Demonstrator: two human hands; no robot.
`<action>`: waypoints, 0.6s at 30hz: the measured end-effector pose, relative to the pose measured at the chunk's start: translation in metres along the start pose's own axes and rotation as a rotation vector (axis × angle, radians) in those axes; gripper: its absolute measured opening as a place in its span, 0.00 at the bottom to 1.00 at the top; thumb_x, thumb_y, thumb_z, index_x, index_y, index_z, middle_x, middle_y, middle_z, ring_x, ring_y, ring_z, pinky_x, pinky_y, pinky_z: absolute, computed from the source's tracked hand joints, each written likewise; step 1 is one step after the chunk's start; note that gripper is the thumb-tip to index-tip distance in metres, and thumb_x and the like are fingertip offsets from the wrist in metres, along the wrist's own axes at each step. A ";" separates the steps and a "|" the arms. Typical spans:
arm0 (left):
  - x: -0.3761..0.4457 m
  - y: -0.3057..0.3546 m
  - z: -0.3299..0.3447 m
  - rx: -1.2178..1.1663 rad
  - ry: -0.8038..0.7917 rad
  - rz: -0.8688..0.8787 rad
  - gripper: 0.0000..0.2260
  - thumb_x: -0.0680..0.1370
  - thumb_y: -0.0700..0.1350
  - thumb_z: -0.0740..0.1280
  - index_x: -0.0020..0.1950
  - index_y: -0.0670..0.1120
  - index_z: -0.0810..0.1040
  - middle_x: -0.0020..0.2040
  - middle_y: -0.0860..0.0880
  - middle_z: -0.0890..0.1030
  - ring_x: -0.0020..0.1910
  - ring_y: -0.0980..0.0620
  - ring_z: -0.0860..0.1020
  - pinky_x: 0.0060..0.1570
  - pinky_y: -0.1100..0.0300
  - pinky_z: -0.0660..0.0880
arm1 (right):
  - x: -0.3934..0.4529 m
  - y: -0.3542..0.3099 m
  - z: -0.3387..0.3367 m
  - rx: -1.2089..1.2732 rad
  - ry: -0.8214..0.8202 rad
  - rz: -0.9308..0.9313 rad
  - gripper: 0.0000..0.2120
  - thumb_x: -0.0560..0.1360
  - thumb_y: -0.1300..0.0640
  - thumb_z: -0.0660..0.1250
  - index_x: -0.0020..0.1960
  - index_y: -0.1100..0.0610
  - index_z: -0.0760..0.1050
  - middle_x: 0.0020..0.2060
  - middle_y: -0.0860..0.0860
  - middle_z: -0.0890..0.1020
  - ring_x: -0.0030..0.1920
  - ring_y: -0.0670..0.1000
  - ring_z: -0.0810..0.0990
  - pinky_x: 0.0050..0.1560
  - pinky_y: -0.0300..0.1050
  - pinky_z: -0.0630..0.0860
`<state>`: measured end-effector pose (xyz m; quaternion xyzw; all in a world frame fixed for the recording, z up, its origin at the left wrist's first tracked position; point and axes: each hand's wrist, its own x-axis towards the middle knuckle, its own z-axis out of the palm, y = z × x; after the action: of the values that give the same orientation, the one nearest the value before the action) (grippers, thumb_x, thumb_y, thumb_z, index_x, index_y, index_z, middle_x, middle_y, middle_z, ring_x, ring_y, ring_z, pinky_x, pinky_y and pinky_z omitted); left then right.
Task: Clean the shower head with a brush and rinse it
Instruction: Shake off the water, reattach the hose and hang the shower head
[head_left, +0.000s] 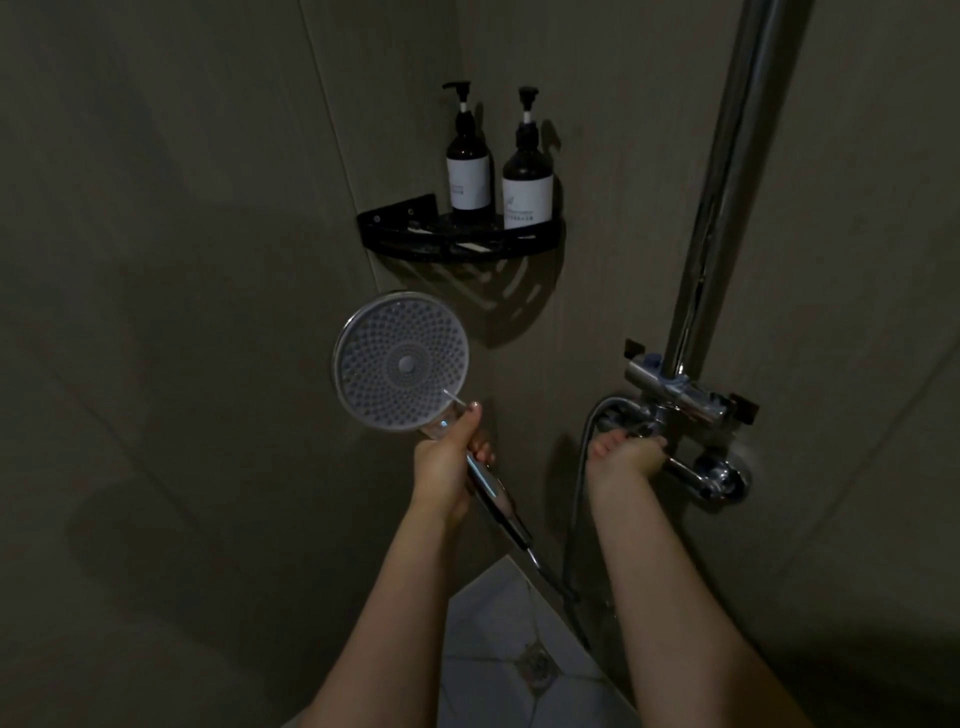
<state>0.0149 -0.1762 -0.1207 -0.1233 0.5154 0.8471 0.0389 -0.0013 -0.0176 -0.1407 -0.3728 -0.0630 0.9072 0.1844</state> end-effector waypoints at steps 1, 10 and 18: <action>0.000 0.000 -0.002 -0.002 0.006 0.004 0.11 0.76 0.41 0.67 0.35 0.46 0.71 0.22 0.53 0.67 0.20 0.57 0.67 0.30 0.62 0.67 | 0.001 -0.001 0.000 0.066 -0.020 0.030 0.21 0.80 0.46 0.48 0.32 0.53 0.60 0.19 0.47 0.61 0.12 0.45 0.56 0.15 0.29 0.50; 0.007 0.006 -0.011 0.104 0.203 0.119 0.07 0.76 0.42 0.68 0.38 0.45 0.73 0.31 0.48 0.74 0.30 0.53 0.72 0.33 0.60 0.72 | 0.020 -0.015 -0.010 0.053 -0.200 0.128 0.20 0.81 0.52 0.43 0.32 0.56 0.61 0.13 0.48 0.62 0.11 0.44 0.58 0.12 0.33 0.53; 0.011 0.000 -0.009 0.240 0.135 0.129 0.08 0.77 0.36 0.61 0.53 0.47 0.70 0.55 0.44 0.77 0.59 0.42 0.76 0.65 0.45 0.70 | 0.055 -0.029 -0.081 -0.725 0.133 -0.234 0.15 0.79 0.56 0.54 0.34 0.54 0.69 0.16 0.47 0.70 0.16 0.45 0.67 0.15 0.27 0.57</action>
<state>0.0062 -0.1849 -0.1270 -0.1414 0.6211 0.7700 -0.0359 0.0282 0.0281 -0.2272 -0.4620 -0.4096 0.7728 0.1468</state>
